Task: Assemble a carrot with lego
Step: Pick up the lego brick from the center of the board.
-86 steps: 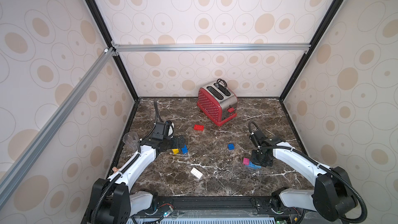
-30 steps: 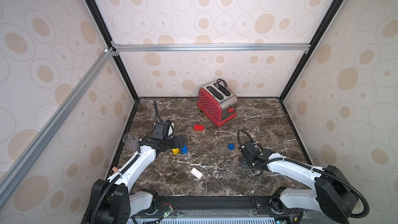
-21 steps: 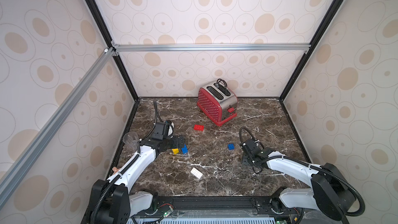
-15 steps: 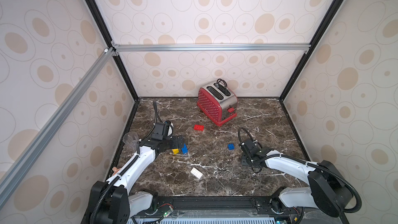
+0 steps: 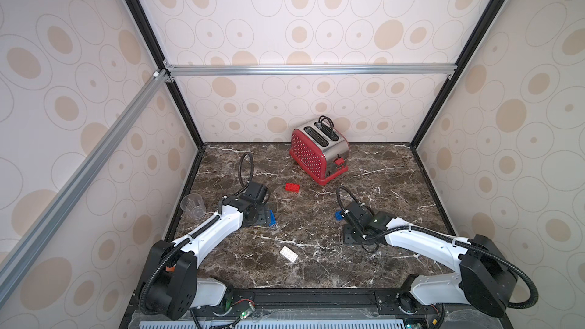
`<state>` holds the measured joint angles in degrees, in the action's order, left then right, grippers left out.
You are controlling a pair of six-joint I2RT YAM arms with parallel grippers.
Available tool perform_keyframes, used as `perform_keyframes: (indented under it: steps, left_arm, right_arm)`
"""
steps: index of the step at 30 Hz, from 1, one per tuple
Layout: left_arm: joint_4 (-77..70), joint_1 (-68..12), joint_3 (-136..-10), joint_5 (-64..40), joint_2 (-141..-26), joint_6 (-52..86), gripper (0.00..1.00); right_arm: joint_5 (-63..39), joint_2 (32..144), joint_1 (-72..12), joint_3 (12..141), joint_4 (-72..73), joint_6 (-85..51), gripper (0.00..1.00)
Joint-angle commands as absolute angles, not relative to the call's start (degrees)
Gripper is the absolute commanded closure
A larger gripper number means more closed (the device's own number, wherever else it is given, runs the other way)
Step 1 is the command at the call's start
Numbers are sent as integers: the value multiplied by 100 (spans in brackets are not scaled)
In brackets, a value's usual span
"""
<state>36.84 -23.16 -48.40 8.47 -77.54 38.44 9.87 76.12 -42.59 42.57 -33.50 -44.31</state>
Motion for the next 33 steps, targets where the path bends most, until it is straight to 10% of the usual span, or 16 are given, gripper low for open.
perform_keyframes:
  steps: [1, 26, 33]
  left_arm:
    - [3871, -2323, -5187, 1012, -7918, 4700, 12]
    - [3480, -1893, -5493, 290, -9138, 5159, 49]
    - [3585, -1997, -5631, 423, -9015, 5106, 74]
  right_arm:
    - [1022, 7507, -4313, 4371, -3637, -4481, 40]
    - [1135, 7295, -4320, 4279, -3756, -4456, 39]
    - [1200, 7188, -4324, 4228, -3781, -4500, 39]
